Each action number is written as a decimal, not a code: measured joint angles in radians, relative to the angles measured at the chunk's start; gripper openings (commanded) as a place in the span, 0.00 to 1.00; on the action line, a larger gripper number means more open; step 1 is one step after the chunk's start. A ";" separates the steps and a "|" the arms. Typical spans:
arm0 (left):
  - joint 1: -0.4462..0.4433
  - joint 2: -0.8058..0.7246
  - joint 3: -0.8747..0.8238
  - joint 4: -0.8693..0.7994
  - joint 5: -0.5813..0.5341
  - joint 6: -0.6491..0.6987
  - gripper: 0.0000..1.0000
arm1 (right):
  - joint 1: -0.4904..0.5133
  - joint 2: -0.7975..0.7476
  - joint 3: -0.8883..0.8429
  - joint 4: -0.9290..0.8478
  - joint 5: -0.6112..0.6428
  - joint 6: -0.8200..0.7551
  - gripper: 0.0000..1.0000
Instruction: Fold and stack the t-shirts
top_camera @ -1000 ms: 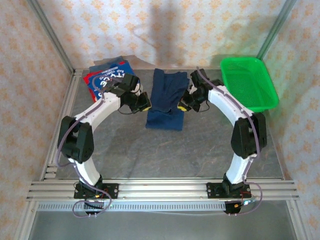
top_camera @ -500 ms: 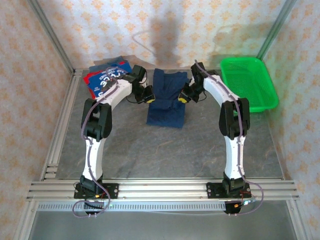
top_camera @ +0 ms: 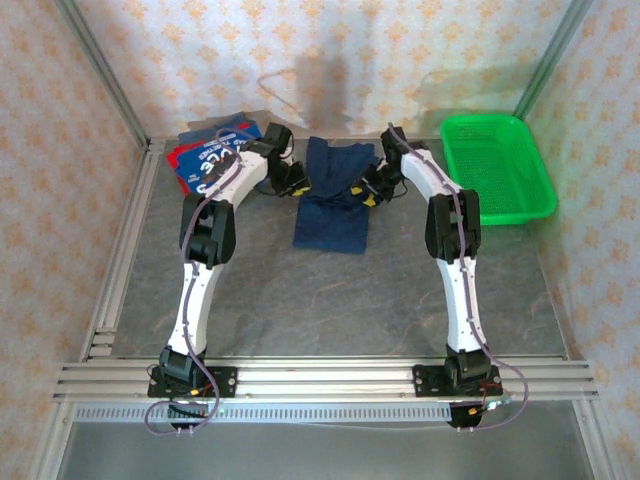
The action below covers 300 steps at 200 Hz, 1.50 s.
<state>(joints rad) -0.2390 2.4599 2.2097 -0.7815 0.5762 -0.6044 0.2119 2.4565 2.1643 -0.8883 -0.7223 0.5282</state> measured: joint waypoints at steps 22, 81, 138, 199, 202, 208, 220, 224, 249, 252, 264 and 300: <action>0.008 0.003 0.041 0.007 0.010 -0.051 0.66 | -0.018 -0.029 -0.015 0.052 0.020 0.018 0.53; 0.032 -0.219 -0.092 0.051 -0.016 -0.086 0.70 | -0.031 -0.518 -0.448 0.246 0.066 0.045 0.54; 0.020 -0.562 -0.580 0.171 -0.002 -0.066 0.67 | 0.043 -0.731 -0.930 0.430 0.040 0.109 0.55; -0.023 -0.514 -0.910 0.285 0.082 -0.076 0.64 | 0.123 -0.731 -1.193 0.610 0.021 0.238 0.55; -0.025 -0.512 -0.911 0.291 0.087 -0.076 0.64 | 0.123 -0.731 -1.196 0.622 0.021 0.246 0.55; -0.030 -0.510 -0.911 0.305 0.093 -0.077 0.64 | 0.123 -0.731 -1.198 0.643 0.018 0.256 0.55; -0.035 -0.508 -0.911 0.332 0.100 -0.079 0.64 | 0.123 -0.728 -1.199 0.683 0.015 0.272 0.55; -0.035 -0.507 -0.911 0.339 0.101 -0.079 0.64 | 0.123 -0.727 -1.199 0.695 0.015 0.278 0.55; -0.034 -0.494 -0.911 0.382 0.105 -0.087 0.61 | 0.124 -0.703 -1.203 0.774 0.010 0.315 0.55; -0.034 -0.491 -0.911 0.388 0.106 -0.087 0.61 | 0.124 -0.698 -1.203 0.779 0.010 0.318 0.55; -0.034 -0.472 -0.911 0.400 0.108 -0.088 0.59 | 0.125 -0.681 -1.203 0.795 0.007 0.326 0.54; -0.030 -0.438 -0.890 0.395 0.124 -0.103 0.55 | 0.126 -0.644 -1.199 0.822 -0.004 0.348 0.53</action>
<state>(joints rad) -0.2687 2.0224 1.3201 -0.3866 0.6998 -0.7074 0.3378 1.8122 0.9657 -0.0662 -0.7261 0.8764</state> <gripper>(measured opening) 0.562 0.539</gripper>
